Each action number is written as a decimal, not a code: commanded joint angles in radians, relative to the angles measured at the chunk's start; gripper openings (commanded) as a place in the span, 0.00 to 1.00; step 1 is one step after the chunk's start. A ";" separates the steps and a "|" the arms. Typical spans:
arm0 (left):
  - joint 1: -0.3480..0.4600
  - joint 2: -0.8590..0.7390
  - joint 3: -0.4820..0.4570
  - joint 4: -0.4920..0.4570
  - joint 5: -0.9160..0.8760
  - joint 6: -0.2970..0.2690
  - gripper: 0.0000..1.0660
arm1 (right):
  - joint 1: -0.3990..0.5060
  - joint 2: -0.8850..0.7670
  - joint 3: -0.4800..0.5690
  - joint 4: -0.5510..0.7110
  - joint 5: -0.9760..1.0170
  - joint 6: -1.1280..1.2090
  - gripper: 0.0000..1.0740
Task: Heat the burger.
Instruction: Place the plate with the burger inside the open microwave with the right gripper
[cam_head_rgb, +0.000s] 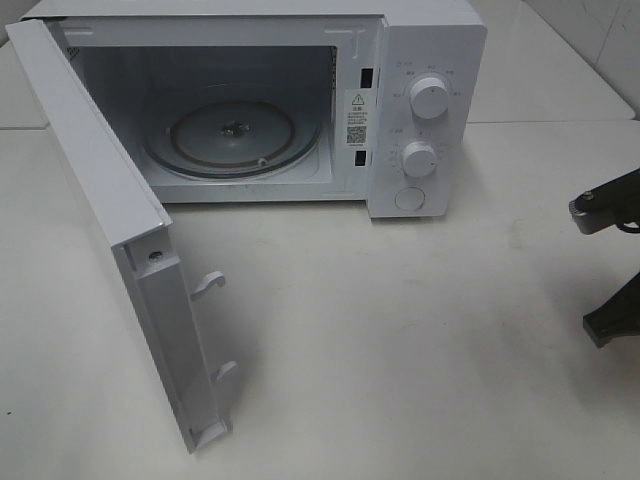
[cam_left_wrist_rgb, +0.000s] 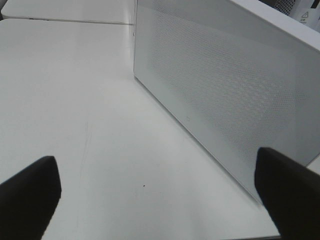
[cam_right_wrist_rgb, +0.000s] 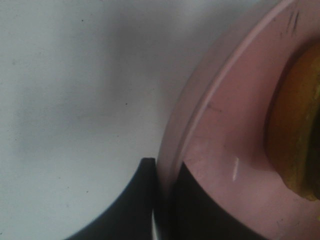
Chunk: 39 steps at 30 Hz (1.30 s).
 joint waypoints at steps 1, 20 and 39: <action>-0.003 -0.024 0.005 -0.008 -0.009 -0.001 0.92 | 0.000 -0.045 0.003 -0.054 0.057 0.002 0.00; -0.003 -0.024 0.005 -0.008 -0.009 -0.001 0.92 | 0.253 -0.117 0.003 -0.065 0.166 -0.022 0.00; -0.003 -0.024 0.005 -0.008 -0.009 -0.001 0.92 | 0.560 -0.117 0.003 -0.100 0.236 -0.030 0.00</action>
